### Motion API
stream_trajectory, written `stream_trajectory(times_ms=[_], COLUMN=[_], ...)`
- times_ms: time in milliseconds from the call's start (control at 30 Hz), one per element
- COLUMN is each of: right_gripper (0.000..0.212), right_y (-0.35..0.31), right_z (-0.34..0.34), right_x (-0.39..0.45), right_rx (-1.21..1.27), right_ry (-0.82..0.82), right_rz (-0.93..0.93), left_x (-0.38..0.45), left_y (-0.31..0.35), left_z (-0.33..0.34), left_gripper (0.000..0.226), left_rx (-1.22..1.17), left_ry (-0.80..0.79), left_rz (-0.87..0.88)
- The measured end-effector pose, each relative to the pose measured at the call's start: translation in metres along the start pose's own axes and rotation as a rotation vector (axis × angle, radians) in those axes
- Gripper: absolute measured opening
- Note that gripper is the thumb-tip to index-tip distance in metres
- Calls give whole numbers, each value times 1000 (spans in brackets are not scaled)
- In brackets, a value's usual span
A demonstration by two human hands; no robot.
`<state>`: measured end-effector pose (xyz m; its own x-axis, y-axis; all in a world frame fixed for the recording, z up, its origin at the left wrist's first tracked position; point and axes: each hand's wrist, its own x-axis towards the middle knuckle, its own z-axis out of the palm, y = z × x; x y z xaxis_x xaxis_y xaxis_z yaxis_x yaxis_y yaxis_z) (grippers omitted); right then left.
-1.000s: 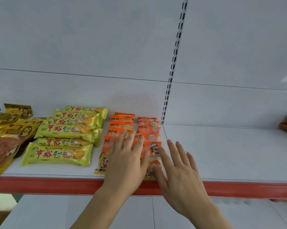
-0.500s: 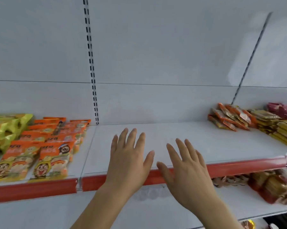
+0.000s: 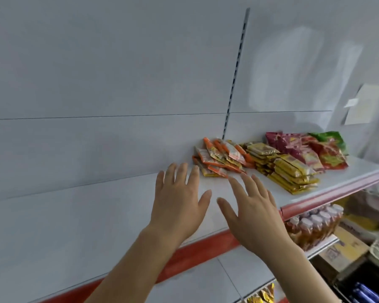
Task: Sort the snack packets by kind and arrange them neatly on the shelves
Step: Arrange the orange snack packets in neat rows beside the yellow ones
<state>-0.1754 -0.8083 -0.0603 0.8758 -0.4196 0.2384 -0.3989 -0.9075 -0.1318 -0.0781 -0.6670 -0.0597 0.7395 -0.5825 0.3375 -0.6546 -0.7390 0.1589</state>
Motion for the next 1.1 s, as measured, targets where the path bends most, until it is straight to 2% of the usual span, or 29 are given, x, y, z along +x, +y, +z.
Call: stream_trajectory(times_ms=[200, 333, 500, 667, 733, 833, 900, 933, 1033, 1100], right_gripper=[65, 55, 57, 31, 27, 13, 6, 8, 15, 16], right_y=[58, 86, 114, 124, 131, 142, 142, 140, 133, 131], right_z=[2, 15, 31, 36, 35, 29, 25, 25, 35, 41], right_x=[72, 115, 180, 218, 221, 213, 200, 194, 180, 173], right_rx=[-16, -16, -65, -163, -115, 134, 329, 387, 481, 559], right_ry=[49, 69, 78, 38, 123, 443, 638, 678, 615, 537], right_rz=[29, -2, -45, -43, -63, -149, -280, -369, -643, -786], left_x=[78, 106, 133, 146, 150, 152, 154, 155, 164, 169], left_y=[30, 39, 47, 68, 72, 76, 90, 100, 120, 120], left_z=[23, 39, 58, 74, 81, 89, 83, 78, 67, 70], left_gripper=[68, 65, 63, 62, 68, 57, 50, 49, 44, 28], left_rx=[30, 60, 55, 46, 16, -45, -169, -301, -823, -1070], left_ry=[-4, -27, 0, 33, 94, 283, 405, 400, 291, 302], left_rz=[56, 33, -22, -112, -129, -137, -196, -248, -448, -579])
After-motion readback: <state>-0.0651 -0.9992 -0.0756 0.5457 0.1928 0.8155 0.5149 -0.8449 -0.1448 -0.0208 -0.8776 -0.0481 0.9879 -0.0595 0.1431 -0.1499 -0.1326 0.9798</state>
